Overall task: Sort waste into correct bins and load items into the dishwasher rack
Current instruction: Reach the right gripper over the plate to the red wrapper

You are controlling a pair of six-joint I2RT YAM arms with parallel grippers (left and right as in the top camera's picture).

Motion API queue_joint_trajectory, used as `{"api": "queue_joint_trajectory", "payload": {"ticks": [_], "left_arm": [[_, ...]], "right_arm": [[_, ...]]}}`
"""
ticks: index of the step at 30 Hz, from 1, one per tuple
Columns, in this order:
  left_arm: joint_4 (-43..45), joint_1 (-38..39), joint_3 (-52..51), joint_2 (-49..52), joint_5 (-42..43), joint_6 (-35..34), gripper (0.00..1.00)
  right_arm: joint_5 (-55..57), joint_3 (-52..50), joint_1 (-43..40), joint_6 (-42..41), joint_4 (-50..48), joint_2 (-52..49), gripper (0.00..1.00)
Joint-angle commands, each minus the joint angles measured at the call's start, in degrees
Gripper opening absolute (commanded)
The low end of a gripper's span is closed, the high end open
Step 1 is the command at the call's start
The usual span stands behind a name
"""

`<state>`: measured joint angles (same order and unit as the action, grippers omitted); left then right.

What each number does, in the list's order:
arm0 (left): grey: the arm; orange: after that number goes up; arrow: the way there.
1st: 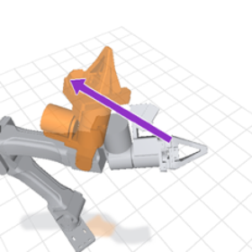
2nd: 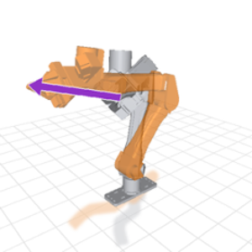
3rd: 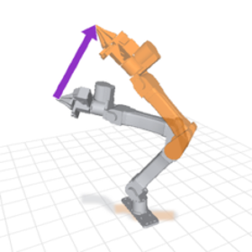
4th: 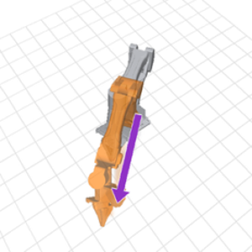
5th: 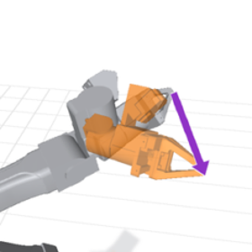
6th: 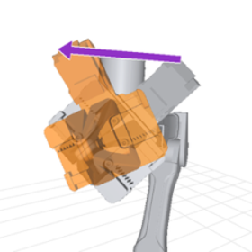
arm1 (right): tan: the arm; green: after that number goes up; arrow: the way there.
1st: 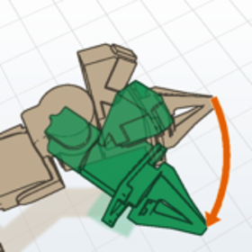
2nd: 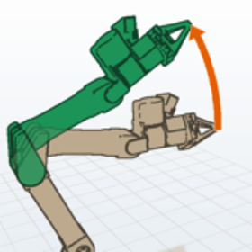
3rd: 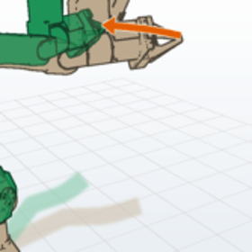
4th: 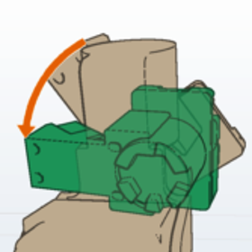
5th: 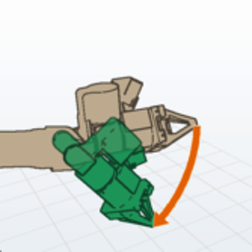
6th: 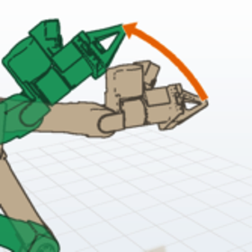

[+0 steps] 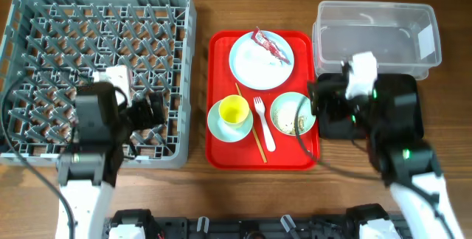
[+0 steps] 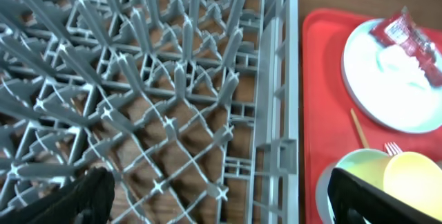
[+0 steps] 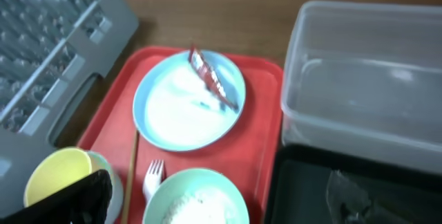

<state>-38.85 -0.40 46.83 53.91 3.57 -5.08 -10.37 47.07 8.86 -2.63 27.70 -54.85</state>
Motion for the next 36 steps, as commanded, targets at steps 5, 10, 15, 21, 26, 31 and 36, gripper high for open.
{"api": "queue_joint_trajectory", "payload": {"ticks": [5,10,15,21,26,31,36], "left_arm": [[-2.6,-0.2,4.4,3.1,6.5,-0.5,1.0],[-2.6,-0.2,4.4,3.1,6.4,-0.5,1.0],[-2.6,-0.2,4.4,3.1,6.5,-0.5,1.0],[-2.6,-0.2,4.4,3.1,6.4,-0.5,1.0],[-2.6,-0.2,4.4,3.1,6.4,-0.5,1.0],[-2.5,-0.2,4.4,3.1,6.4,-0.5,1.0],[-2.6,-0.2,4.4,3.1,6.4,-0.5,1.0]], "right_arm": [[-9.5,12.4,0.3,1.0,6.5,-11.1,1.0],[-12.7,12.4,0.3,0.9,3.4,-11.4,1.0],[-12.8,12.5,0.3,0.9,2.6,-11.6,1.0],[-11.1,21.3,1.9,1.2,8.4,-17.4,1.0],[-8.8,34.8,4.5,2.6,15.7,-27.8,1.0],[-1.3,46.8,8.1,5.7,19.5,-38.9,1.0],[1.7,49.4,11.5,9.6,15.6,-48.0,0.94]]}}
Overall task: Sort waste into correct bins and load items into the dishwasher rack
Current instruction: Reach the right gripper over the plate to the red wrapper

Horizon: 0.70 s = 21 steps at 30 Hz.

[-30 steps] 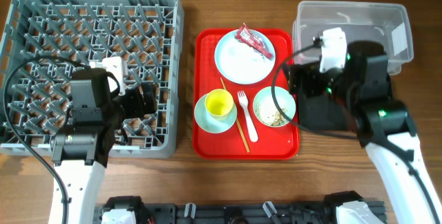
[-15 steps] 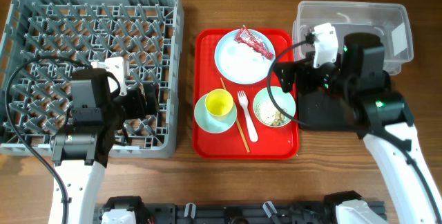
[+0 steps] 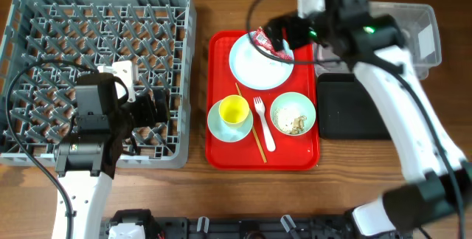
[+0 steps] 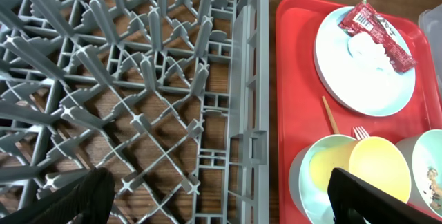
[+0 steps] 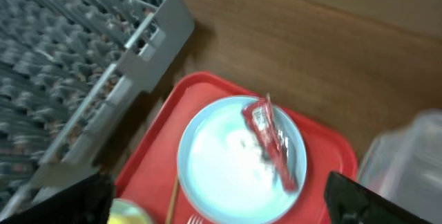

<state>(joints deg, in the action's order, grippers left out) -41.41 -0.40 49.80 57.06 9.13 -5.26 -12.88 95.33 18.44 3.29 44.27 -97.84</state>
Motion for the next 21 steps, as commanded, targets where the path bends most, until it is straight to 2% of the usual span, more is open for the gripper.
{"api": "queue_joint_trajectory", "payload": {"ticks": [1,7,15,21], "left_arm": [[0.0,-0.2,1.4,0.0,0.9,-0.4,1.0],[0.0,-0.2,1.4,0.0,0.9,-0.4,1.0],[0.0,-0.2,1.4,0.0,0.9,-0.4,1.0],[0.0,-0.2,1.4,0.0,0.9,-0.4,1.0]], "right_arm": [[4.4,1.1,2.7,4.2,-2.0,-7.7,0.91],[4.4,1.1,4.8,3.8,-4.5,-17.4,0.77],[8.1,1.0,5.2,-0.5,-8.7,-25.7,0.77],[10.3,0.9,5.2,-2.3,-9.5,-28.5,0.71]]}}
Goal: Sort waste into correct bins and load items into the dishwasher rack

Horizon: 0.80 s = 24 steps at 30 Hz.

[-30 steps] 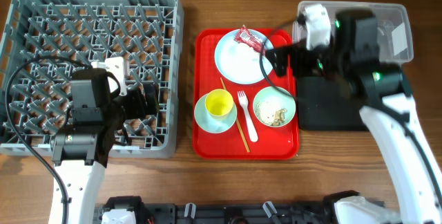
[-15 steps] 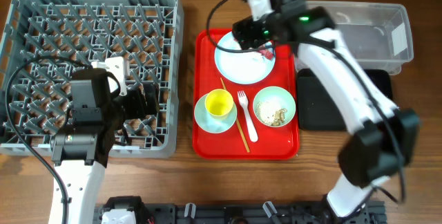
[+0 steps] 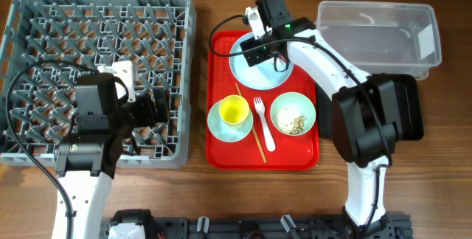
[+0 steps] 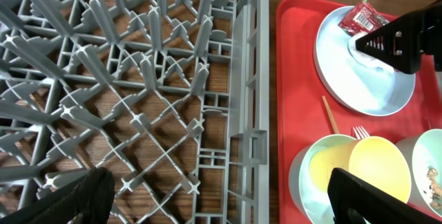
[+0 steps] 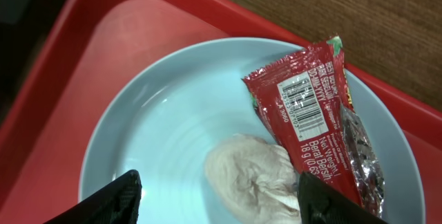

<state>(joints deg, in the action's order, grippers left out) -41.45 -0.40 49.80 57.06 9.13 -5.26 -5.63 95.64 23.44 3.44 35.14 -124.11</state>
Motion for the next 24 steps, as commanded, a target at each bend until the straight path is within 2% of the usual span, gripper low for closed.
{"api": "queue_joint_trajectory", "payload": {"ticks": [1,9,14,17,20,24], "left_arm": [[0.0,-0.2,1.4,0.0,0.9,-0.4,1.0],[0.0,-0.2,1.4,0.0,0.9,-0.4,1.0],[0.0,-0.2,1.4,0.0,0.9,-0.4,1.0],[0.0,-0.2,1.4,0.0,0.9,-0.4,1.0],[0.0,-0.2,1.4,0.0,0.9,-0.4,1.0],[0.0,-0.2,1.4,0.0,0.9,-0.4,1.0]], "right_arm": [[3.8,0.5,0.2,-2.9,-0.3,-2.8,0.7],[4.4,0.2,0.2,-4.0,0.0,-4.0,0.58],[4.3,0.3,0.2,-4.2,1.2,-3.9,0.26],[3.9,0.3,0.2,-5.2,2.5,-2.5,0.13],[4.0,0.3,0.1,-5.6,3.1,0.4,0.08],[4.0,0.3,-0.6,-5.6,3.3,7.6,0.07]]}}
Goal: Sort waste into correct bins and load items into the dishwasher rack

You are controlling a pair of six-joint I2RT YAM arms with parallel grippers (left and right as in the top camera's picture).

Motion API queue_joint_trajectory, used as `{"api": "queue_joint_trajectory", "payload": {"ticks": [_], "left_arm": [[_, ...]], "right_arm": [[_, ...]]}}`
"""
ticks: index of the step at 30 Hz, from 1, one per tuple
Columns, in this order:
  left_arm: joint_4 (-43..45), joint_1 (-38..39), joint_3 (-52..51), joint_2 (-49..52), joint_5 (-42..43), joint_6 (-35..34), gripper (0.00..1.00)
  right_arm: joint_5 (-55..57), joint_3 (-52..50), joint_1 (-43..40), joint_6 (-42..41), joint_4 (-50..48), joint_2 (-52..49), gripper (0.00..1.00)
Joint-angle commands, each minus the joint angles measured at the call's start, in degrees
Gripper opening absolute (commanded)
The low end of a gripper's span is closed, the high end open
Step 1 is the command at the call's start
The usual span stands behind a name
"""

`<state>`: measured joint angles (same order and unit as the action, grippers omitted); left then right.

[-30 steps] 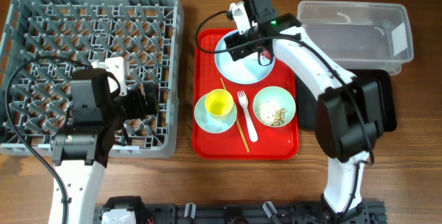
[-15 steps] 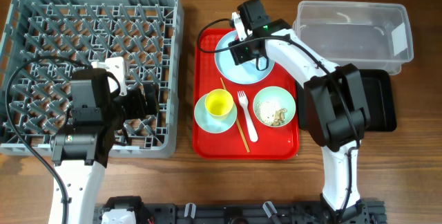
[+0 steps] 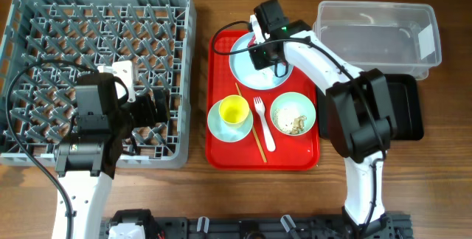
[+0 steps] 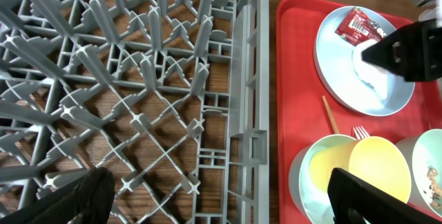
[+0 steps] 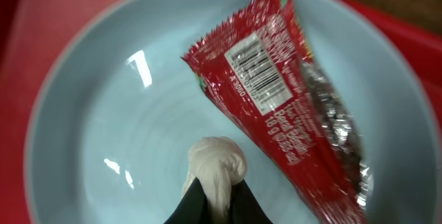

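Note:
On a light blue plate (image 3: 247,71) at the back of the red tray (image 3: 221,147) lie a white crumpled napkin (image 5: 215,163) and a red snack wrapper (image 5: 290,106). My right gripper (image 5: 217,195) is down on the plate, shut on the napkin, with the wrapper just to its right. In the left wrist view the wrapper (image 4: 358,25) lies at the plate's far edge. My left gripper (image 4: 221,203) hangs open over the right front part of the grey dishwasher rack (image 3: 186,84), holding nothing.
On the tray's front half are a yellow cup (image 3: 234,110) on a pale saucer, a white fork (image 3: 263,125), a chopstick (image 3: 251,125) and a bowl with food scraps (image 3: 293,113). A clear bin (image 3: 376,32) and a black bin (image 3: 405,110) stand right of the tray.
My right gripper was open, its fingers either side of the napkin on the plate; now it is shut on the napkin. The left arm has not moved.
My right gripper was open over the black bin beside the tray. Then it was high behind the tray, looking down at the plate. Then it was low over the plate, open around the napkin, and now grips it. The left gripper stayed open over the rack.

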<state>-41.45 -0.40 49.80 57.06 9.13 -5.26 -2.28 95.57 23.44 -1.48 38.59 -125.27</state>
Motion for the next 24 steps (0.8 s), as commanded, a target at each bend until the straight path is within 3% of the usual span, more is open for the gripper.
{"api": "queue_joint_trajectory", "payload": {"ticks": [1,7,16,20,24], "left_arm": [[0.0,-0.2,1.4,0.0,0.9,-0.4,1.0],[0.0,-0.2,1.4,0.0,0.9,-0.4,1.0],[0.0,-0.2,1.4,0.0,0.9,-0.4,1.0],[0.0,-0.2,1.4,0.0,0.9,-0.4,1.0],[0.0,-0.2,1.4,0.0,0.9,-0.4,1.0]], "right_arm": [[1.1,0.3,-1.1,-0.7,-0.2,10.7,0.07],[9.7,0.3,-8.2,-6.4,0.5,20.5,0.13],[10.2,0.3,-21.5,-15.8,4.8,18.7,0.1],[6.0,0.3,-23.2,-15.1,4.8,18.1,0.33],[3.3,0.3,-23.3,-13.8,3.4,18.7,0.35]]}}
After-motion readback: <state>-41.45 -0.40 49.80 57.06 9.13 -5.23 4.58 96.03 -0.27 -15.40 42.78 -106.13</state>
